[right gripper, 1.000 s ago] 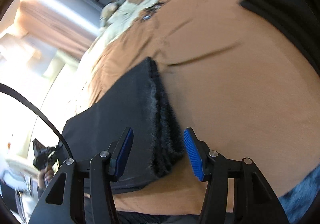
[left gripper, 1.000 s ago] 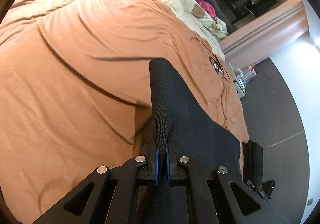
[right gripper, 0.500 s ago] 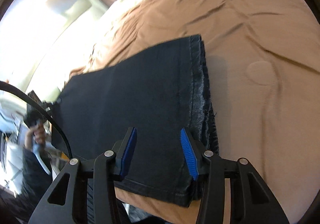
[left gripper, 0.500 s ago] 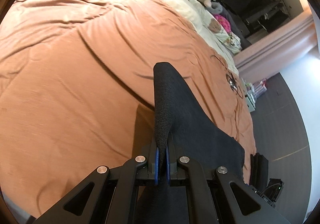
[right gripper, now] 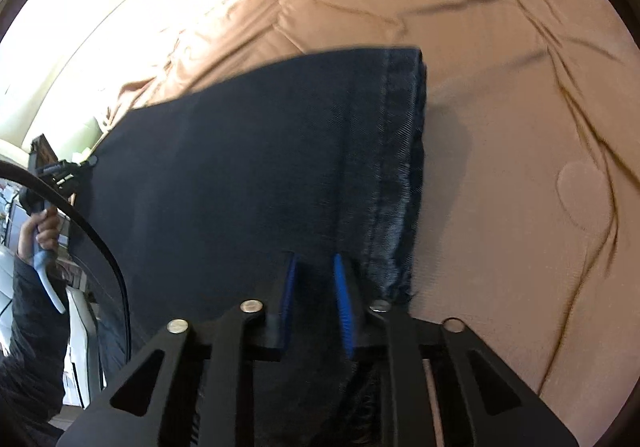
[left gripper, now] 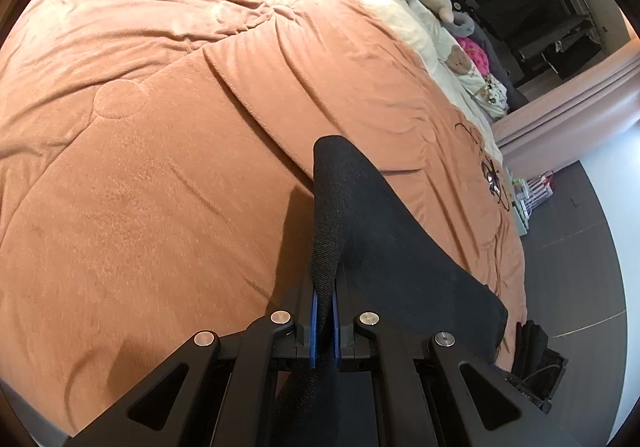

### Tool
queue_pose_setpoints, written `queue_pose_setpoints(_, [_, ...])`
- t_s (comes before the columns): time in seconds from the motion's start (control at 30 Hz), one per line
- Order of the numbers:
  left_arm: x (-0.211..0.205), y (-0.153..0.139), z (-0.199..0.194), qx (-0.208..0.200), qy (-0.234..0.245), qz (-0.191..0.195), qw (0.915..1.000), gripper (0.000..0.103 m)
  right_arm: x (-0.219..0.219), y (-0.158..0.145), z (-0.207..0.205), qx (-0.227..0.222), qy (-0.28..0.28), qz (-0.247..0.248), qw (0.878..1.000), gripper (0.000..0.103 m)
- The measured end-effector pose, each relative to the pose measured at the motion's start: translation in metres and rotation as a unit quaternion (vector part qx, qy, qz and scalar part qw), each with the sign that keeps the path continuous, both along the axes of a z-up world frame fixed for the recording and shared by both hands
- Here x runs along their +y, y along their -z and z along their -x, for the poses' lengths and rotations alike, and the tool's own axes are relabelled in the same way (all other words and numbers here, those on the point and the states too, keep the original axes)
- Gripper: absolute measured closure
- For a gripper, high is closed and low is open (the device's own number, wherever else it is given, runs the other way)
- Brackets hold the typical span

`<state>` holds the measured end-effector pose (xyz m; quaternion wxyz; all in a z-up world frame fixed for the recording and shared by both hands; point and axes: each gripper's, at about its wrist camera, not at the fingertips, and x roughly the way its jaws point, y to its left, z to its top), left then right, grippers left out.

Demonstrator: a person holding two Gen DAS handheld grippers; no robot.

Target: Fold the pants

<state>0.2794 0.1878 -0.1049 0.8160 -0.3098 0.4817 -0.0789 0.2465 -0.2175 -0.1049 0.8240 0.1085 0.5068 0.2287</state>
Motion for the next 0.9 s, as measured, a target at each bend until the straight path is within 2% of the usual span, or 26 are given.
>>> queue_pose_setpoints(0.07, [0.001,0.008,-0.005,0.010,-0.002,0.001,1.0000,0.098,-0.004,0.003,-0.006,0.002,0.002,-0.012,1.000,0.096])
queue_pose_setpoints(0.2, [0.000,0.025,-0.007,0.034,-0.003,0.000,0.9994,0.097,-0.009,-0.001,-0.005,0.001,0.003,-0.025,1.000,0.096])
queue_pose_setpoints(0.3, [0.004,0.031,-0.003,0.046,-0.012,0.001,0.9989,0.095,-0.017,-0.012,-0.003,-0.020,0.009,-0.041,0.999,0.090])
queue_pose_setpoints(0.37, [0.006,0.030,0.002,0.047,-0.015,-0.006,0.9988,0.093,-0.024,-0.019,-0.003,-0.036,0.019,-0.051,0.998,0.077])
queue_pose_setpoints(0.4, [0.007,0.029,0.007,0.046,-0.015,-0.009,0.9988,0.089,-0.029,-0.021,-0.005,-0.043,0.026,-0.057,0.997,0.063])
queue_pose_setpoints(0.43, [0.008,0.029,0.011,0.046,-0.015,-0.008,0.9988,0.080,-0.033,-0.022,-0.005,-0.048,0.032,-0.061,0.996,0.049])
queue_pose_setpoints(0.47, [0.010,0.029,0.014,0.046,-0.015,-0.007,0.9988,0.075,-0.036,-0.022,-0.005,-0.051,0.037,-0.063,0.996,0.046])
queue_pose_setpoints(0.5, [0.011,0.029,0.019,0.045,-0.015,-0.005,0.9988,0.064,-0.039,-0.021,-0.009,-0.051,0.042,-0.067,0.996,0.046])
queue_pose_setpoints(0.53, [0.012,0.028,0.022,0.044,-0.016,-0.006,0.9989,0.057,-0.044,-0.018,-0.010,-0.048,0.046,-0.072,0.995,0.046])
queue_pose_setpoints(0.7, [0.012,0.033,0.044,0.048,-0.023,0.004,0.9986,0.051,-0.053,-0.001,-0.028,-0.027,0.064,-0.111,0.991,0.046])
queue_pose_setpoints(0.9, [0.010,0.045,0.062,0.067,-0.023,0.008,0.9975,0.050,-0.054,0.026,-0.064,-0.002,0.071,-0.144,0.987,0.046])
